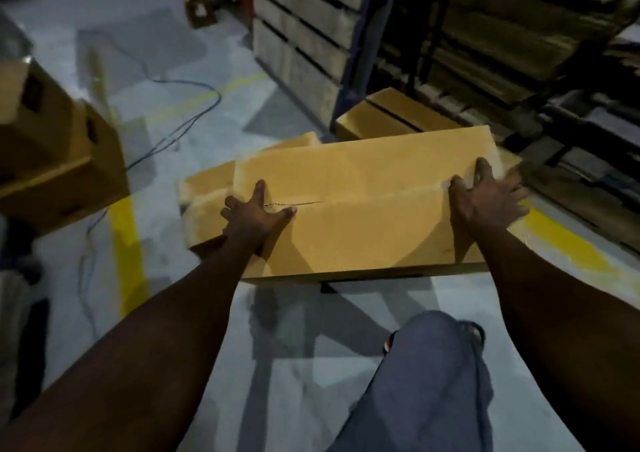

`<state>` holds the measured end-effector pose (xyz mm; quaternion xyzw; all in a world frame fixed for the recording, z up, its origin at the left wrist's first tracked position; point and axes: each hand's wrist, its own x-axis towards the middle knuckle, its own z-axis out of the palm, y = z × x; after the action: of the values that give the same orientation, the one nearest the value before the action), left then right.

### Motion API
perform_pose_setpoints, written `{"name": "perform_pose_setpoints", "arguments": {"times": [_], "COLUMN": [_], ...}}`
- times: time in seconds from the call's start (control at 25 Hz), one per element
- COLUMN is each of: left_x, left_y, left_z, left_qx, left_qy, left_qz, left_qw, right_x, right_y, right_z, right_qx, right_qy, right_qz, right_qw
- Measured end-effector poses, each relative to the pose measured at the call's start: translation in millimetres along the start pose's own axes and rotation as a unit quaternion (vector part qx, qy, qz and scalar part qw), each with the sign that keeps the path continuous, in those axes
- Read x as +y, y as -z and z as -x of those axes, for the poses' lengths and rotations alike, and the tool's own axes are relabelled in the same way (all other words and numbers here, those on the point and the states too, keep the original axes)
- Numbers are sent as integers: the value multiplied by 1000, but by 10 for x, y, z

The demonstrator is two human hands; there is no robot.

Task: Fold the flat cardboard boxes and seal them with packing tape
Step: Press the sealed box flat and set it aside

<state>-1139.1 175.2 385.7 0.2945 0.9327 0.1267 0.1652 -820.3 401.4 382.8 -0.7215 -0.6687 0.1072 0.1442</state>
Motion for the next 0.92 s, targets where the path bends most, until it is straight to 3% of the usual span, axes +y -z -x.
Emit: {"name": "perform_pose_setpoints", "arguments": {"times": [0.16,0.32,0.52,0.92], "left_x": [-815,-1124,-1130,-1204], "left_y": [-98,-160,-330,-322], "left_z": [73,34,222,497], "left_qx": [1,28,52,25], "left_qy": [91,131,155,181], "left_qz": [-4,-21,-4,18], "left_qw": [996,991,987,983], "right_x": [-409,-610,-679,-672], "right_y": [-584,-1069,-1197,-1068], "right_z": [330,433,362,383], "right_qx": [-68,-121,-85,-110], "right_qy": [66,90,97,136], "right_qz": [10,-4,-11,3], "right_qw": [995,989,992,985]}}
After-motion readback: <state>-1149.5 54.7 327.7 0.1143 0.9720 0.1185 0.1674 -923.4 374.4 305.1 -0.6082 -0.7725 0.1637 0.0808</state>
